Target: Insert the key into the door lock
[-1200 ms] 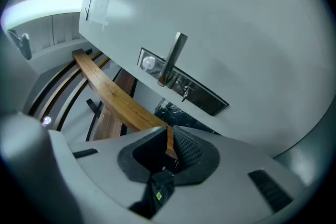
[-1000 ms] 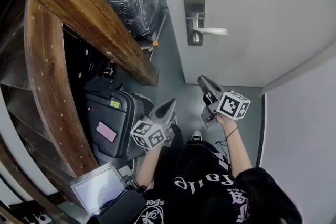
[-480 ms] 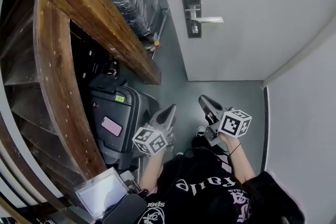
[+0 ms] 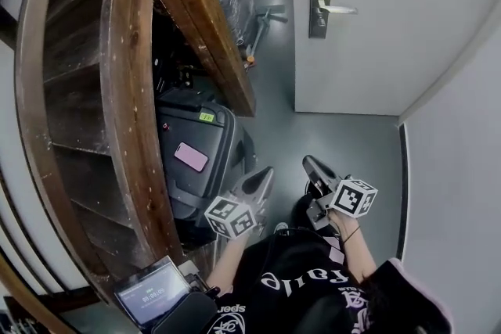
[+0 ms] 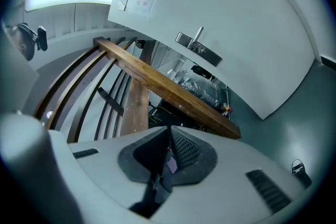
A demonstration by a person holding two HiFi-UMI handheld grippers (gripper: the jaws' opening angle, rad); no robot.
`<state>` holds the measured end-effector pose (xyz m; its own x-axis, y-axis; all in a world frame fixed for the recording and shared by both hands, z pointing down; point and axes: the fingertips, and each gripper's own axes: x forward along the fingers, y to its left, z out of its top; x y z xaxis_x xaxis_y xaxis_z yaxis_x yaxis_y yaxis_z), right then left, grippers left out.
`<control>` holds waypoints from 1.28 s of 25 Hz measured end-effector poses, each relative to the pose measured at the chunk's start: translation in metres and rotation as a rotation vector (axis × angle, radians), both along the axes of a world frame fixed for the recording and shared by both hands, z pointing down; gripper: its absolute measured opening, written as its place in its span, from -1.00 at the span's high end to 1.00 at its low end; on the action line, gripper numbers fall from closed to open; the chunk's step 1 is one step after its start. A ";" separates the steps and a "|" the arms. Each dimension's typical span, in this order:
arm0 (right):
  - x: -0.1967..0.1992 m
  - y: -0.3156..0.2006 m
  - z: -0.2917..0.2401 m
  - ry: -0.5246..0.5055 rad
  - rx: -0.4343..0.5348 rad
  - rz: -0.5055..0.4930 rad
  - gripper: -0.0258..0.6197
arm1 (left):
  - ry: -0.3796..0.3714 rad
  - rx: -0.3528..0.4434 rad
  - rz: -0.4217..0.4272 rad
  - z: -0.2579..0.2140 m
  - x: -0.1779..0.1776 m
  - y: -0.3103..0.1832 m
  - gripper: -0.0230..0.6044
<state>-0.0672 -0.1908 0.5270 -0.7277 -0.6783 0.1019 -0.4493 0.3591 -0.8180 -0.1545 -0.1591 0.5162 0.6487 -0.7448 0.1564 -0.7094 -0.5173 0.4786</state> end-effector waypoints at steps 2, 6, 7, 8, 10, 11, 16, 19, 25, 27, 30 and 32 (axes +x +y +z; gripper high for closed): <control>-0.012 0.029 -0.002 0.011 0.009 0.016 0.81 | 0.003 -0.012 0.013 0.007 -0.013 0.026 0.91; -0.022 0.080 -0.008 0.046 0.021 0.022 0.82 | 0.034 -0.010 0.022 0.007 -0.023 0.062 0.91; -0.021 0.091 -0.009 0.057 0.021 0.026 0.82 | 0.041 -0.006 0.029 0.006 -0.022 0.068 0.91; -0.020 0.101 -0.009 0.071 0.022 0.033 0.82 | 0.047 -0.002 0.039 0.005 -0.021 0.075 0.91; -0.017 0.118 -0.011 0.102 0.027 0.049 0.82 | 0.057 0.009 0.062 0.001 -0.017 0.087 0.91; -0.014 0.126 -0.012 0.117 0.032 0.057 0.82 | 0.063 0.017 0.074 -0.002 -0.015 0.093 0.91; 0.000 0.150 -0.019 0.145 0.053 0.083 0.82 | 0.077 0.042 0.100 -0.007 0.000 0.115 0.91; 0.014 0.167 -0.022 0.159 0.057 0.093 0.82 | 0.078 0.048 0.113 -0.010 0.016 0.131 0.91; 0.051 0.225 -0.017 0.169 0.037 0.081 0.82 | 0.060 0.046 0.125 -0.013 0.062 0.175 0.91; 0.068 0.250 -0.012 0.178 0.025 0.077 0.82 | 0.057 0.045 0.134 -0.012 0.083 0.196 0.91; 0.090 0.291 -0.002 0.185 -0.005 0.059 0.82 | 0.060 0.020 0.124 -0.004 0.108 0.235 0.91; 0.102 0.315 0.000 0.180 -0.011 0.041 0.82 | 0.061 0.002 0.115 0.001 0.122 0.262 0.91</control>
